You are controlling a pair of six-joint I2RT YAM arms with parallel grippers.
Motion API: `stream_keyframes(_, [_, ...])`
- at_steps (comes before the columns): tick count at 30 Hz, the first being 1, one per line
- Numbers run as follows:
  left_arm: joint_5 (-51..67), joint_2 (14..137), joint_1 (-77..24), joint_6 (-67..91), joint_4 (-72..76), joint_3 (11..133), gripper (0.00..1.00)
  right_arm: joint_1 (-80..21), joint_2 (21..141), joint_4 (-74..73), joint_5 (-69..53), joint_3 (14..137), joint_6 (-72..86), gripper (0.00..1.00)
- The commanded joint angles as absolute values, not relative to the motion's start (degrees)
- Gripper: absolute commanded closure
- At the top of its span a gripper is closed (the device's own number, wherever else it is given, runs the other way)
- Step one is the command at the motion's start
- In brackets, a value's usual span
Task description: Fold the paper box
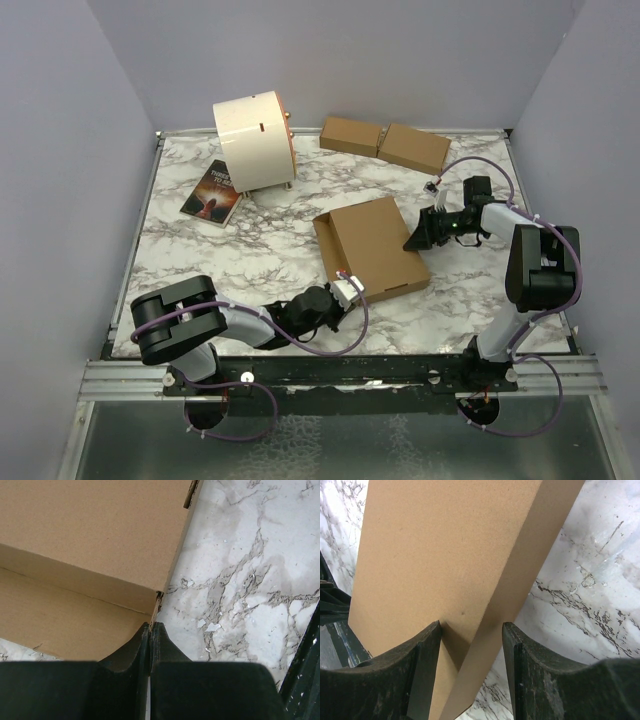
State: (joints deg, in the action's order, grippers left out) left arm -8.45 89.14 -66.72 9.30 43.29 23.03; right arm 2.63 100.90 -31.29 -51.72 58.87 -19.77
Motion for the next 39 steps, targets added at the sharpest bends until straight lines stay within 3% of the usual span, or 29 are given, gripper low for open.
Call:
stream_keyframes(1, [-13.1,88.0,-65.8,9.7,44.9,23.8,1.0,1.2,102.1,-32.4,-45.1,57.3,-22.4,0.49])
stream_keyframes(23, [-10.5,87.9,-65.2,6.7,34.2,30.2,1.0,0.4,102.3,-32.6,-45.3,57.1,-22.7,0.5])
stream_keyframes(39, [-6.8,84.7,-65.2,2.9,44.4,22.8,1.0,0.4,102.6,-32.3,-43.7,57.2,-22.3,0.5])
